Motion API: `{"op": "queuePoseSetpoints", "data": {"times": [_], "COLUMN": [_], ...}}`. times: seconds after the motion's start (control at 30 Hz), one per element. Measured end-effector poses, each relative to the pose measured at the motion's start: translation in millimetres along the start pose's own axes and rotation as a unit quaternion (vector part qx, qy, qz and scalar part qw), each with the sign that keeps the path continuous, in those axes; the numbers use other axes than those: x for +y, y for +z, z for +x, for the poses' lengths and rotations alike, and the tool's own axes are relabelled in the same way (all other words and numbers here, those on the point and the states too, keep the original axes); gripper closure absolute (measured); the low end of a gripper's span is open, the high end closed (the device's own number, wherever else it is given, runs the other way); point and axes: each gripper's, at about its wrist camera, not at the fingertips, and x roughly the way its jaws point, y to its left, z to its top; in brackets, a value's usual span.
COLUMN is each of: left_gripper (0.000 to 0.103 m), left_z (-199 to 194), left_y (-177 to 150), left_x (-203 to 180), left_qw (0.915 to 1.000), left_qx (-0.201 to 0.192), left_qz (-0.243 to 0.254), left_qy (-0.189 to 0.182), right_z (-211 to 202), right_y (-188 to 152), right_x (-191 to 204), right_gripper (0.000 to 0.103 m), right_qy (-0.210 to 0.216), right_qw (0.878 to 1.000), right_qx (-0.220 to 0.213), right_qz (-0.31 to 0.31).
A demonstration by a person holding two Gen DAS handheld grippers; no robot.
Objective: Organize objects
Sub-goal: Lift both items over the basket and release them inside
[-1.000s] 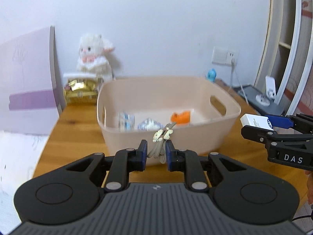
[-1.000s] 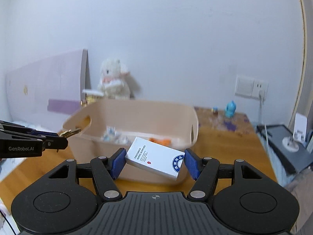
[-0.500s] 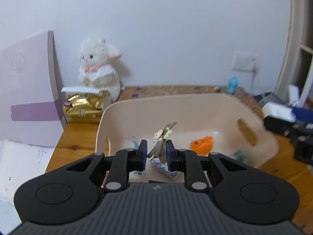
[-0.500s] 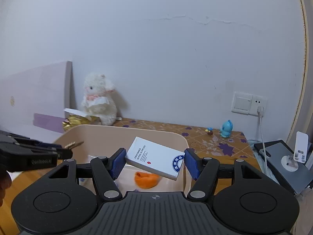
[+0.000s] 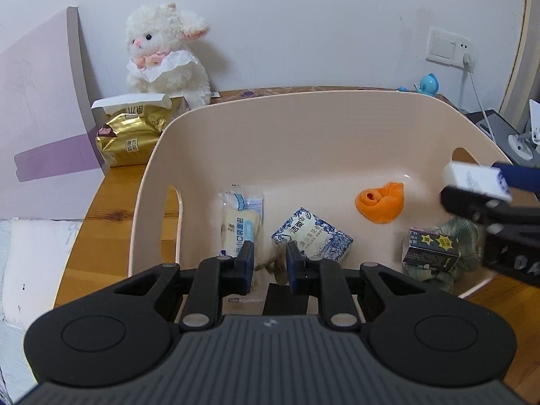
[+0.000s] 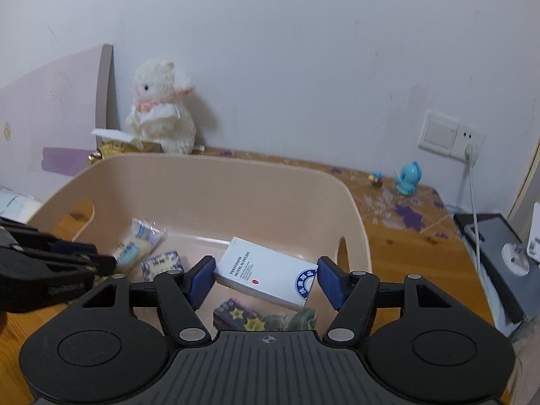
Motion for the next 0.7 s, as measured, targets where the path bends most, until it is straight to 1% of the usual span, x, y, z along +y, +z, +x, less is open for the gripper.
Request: {"op": "queuePoseSetpoints", "data": {"times": [0.03, 0.07, 0.1, 0.13, 0.17, 0.23, 0.3, 0.53, 0.6, 0.7], "left_gripper": [0.076, 0.063, 0.058, 0.045, 0.027, 0.012, 0.012, 0.012, 0.012, 0.008], "left_z": [-2, -4, -7, -12, -16, -28, -40, -82, -94, -111], "left_y": [0, 1, 1, 2, 3, 2, 1, -8, -11, -16], "left_x": [0, 1, 2, 2, 1, -1, -4, -6, -9, -13], "left_qw": [1.0000, 1.0000, 1.0000, 0.9999, 0.9998, 0.9994, 0.9990, 0.9983, 0.9979, 0.9977], "left_qx": [-0.002, -0.004, -0.008, -0.014, -0.016, -0.035, -0.044, -0.058, -0.063, -0.065], "left_qz": [0.001, 0.000, -0.001, 0.000, 0.000, 0.002, 0.010, 0.008, 0.011, 0.017], "left_qy": [0.002, 0.002, -0.002, -0.009, -0.006, 0.000, 0.006, 0.001, -0.003, -0.009], "right_z": [-1, -4, -8, -12, -16, -25, -34, -71, -82, -99], "right_y": [-1, -2, -2, -2, -2, 0, 0, 2, 1, -1], "right_x": [-1, -3, -5, -7, -9, -14, -19, -28, -27, -24], "right_gripper": [0.028, 0.023, 0.020, 0.017, 0.012, 0.007, 0.000, 0.000, 0.000, 0.000], "right_qy": [0.000, 0.000, 0.000, 0.001, 0.000, 0.000, -0.002, -0.004, -0.005, -0.007], "right_qw": [1.000, 1.000, 1.000, 1.000, 1.000, 0.999, 0.999, 0.999, 0.999, 0.999], "right_qx": [0.000, -0.002, -0.006, -0.009, -0.011, -0.014, -0.014, -0.018, -0.025, -0.029], "right_qz": [0.003, 0.008, 0.014, 0.020, 0.025, 0.035, 0.040, 0.041, 0.036, 0.025]}}
